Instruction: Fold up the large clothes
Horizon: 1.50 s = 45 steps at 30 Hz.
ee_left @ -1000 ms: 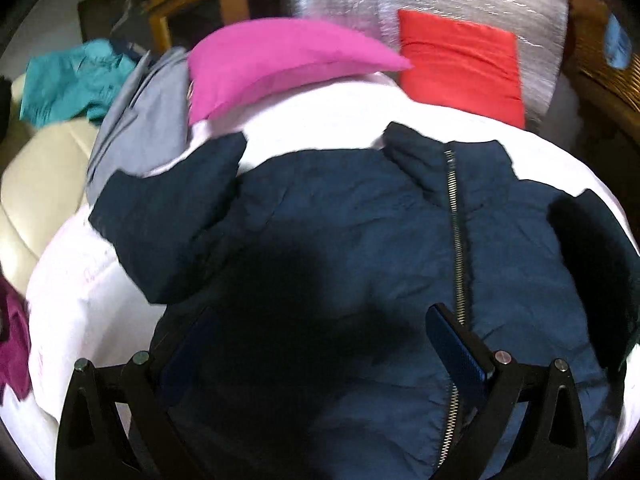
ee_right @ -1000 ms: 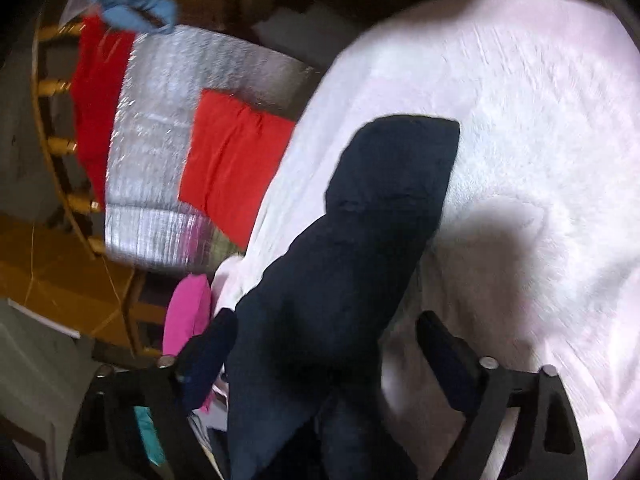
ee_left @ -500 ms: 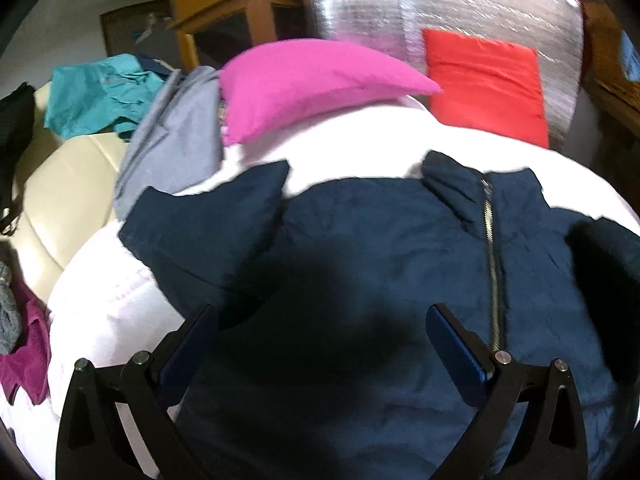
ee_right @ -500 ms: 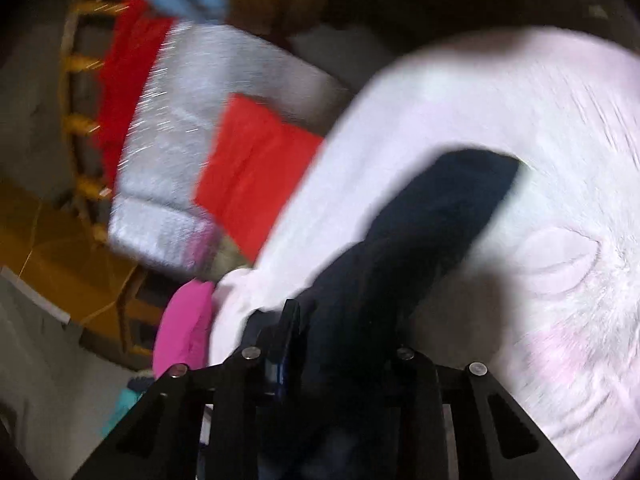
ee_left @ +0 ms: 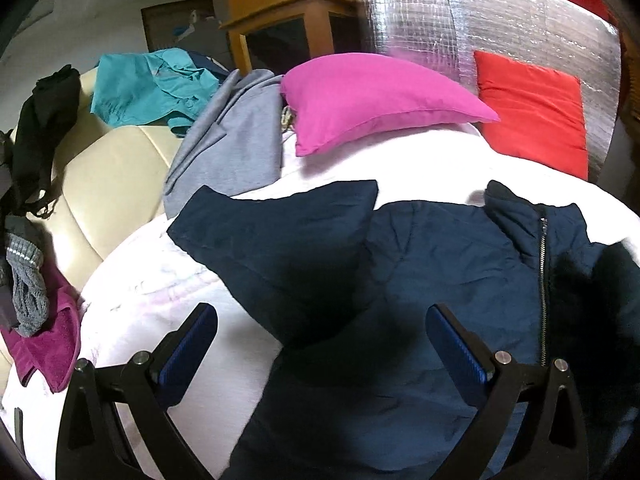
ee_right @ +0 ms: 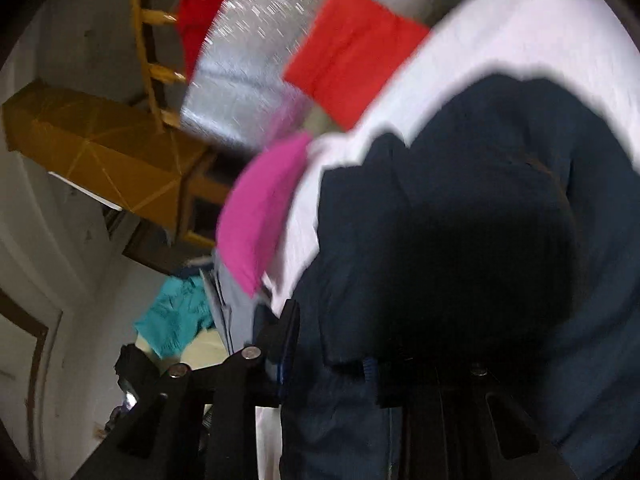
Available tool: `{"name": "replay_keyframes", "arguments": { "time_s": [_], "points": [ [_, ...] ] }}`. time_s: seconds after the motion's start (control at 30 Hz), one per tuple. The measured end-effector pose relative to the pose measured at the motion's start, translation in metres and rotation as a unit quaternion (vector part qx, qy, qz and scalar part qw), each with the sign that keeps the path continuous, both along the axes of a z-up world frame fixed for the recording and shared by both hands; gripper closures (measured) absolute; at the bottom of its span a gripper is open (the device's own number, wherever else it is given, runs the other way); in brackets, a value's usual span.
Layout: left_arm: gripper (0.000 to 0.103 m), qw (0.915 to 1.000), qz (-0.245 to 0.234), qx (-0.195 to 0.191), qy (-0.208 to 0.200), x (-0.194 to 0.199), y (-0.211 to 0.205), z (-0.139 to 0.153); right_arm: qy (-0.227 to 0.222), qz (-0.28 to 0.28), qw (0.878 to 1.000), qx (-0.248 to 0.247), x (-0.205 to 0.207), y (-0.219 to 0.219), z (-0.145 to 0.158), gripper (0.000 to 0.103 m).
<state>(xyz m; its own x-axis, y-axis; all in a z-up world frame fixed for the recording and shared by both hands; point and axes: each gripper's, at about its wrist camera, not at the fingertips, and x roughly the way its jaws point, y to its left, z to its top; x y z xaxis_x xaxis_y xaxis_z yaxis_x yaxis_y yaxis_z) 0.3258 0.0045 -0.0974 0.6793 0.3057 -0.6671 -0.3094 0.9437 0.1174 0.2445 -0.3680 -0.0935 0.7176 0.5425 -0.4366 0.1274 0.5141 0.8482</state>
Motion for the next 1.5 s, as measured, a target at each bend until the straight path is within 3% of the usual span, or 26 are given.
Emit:
{"name": "replay_keyframes", "arguments": {
  "time_s": [0.03, 0.07, 0.13, 0.23, 0.4, 0.5, 0.53, 0.63, 0.73, 0.9, 1.03, 1.13, 1.2, 1.27, 1.5],
  "points": [
    [0.0, 1.0, 0.0, -0.002, 0.0, -0.001, 0.001, 0.0, 0.018, 0.009, 1.0, 0.006, 0.001, 0.007, -0.009, 0.066],
    [0.0, 1.0, -0.001, -0.005, 0.0, -0.001, 0.002, 0.0, 0.036, 0.017, 0.999, 0.011, 0.002, 0.011, -0.016, 0.046],
    [0.0, 0.9999, -0.008, -0.008, -0.002, -0.002, 0.003, 0.001, 0.069, 0.016, 0.997, 0.029, 0.0, 0.009, -0.023, 0.023],
    [0.0, 0.9995, -0.023, -0.02, -0.005, -0.002, 0.0, 0.001, 0.056, 0.019, 0.998, 0.038, -0.013, -0.009, -0.013, 0.023],
    [0.0, 0.9941, -0.088, -0.058, -0.027, -0.012, -0.029, 0.006, 0.028, -0.039, 0.998, -0.043, -0.045, -0.059, 0.012, 0.023],
    [0.0, 0.9864, -0.145, -0.067, -0.04, -0.021, -0.059, 0.006, 0.05, -0.101, 0.987, -0.11, -0.053, -0.098, 0.012, 0.028],
    [0.0, 0.9834, -0.162, -0.071, -0.04, -0.022, -0.067, 0.004, 0.056, -0.114, 0.985, -0.12, -0.052, -0.106, 0.009, 0.034],
    [0.0, 0.9747, -0.206, -0.08, -0.032, -0.025, -0.094, -0.005, 0.096, -0.14, 0.981, -0.092, -0.05, -0.137, -0.01, 0.041],
    [0.0, 0.9694, -0.229, -0.086, -0.023, -0.027, -0.112, -0.013, 0.132, -0.147, 0.973, -0.119, -0.036, -0.151, -0.021, 0.041],
    [0.0, 0.9675, -0.249, -0.039, -0.017, -0.037, -0.145, -0.024, 0.152, -0.124, 0.973, -0.119, -0.015, -0.161, -0.038, 0.041],
    [0.0, 0.9675, -0.252, 0.01, -0.015, -0.034, -0.171, -0.029, 0.169, -0.106, 0.973, -0.12, -0.01, -0.163, -0.053, 0.057],
    [0.001, 0.9674, -0.246, 0.058, 0.013, -0.019, -0.19, -0.038, 0.168, -0.102, 0.974, -0.112, -0.024, -0.16, -0.053, 0.057],
    [0.017, 0.9656, -0.253, 0.052, 0.031, -0.012, -0.193, -0.043, 0.17, -0.097, 0.975, -0.106, -0.029, -0.162, -0.054, 0.057],
    [0.057, 0.9627, -0.265, 0.014, 0.053, -0.005, -0.19, -0.046, 0.172, -0.098, 0.976, -0.096, -0.031, -0.163, -0.055, 0.057],
    [0.078, 0.9639, -0.255, -0.059, 0.047, -0.005, -0.157, -0.041, 0.178, -0.104, 0.972, -0.111, -0.03, -0.158, -0.053, 0.057]
  ]
}}
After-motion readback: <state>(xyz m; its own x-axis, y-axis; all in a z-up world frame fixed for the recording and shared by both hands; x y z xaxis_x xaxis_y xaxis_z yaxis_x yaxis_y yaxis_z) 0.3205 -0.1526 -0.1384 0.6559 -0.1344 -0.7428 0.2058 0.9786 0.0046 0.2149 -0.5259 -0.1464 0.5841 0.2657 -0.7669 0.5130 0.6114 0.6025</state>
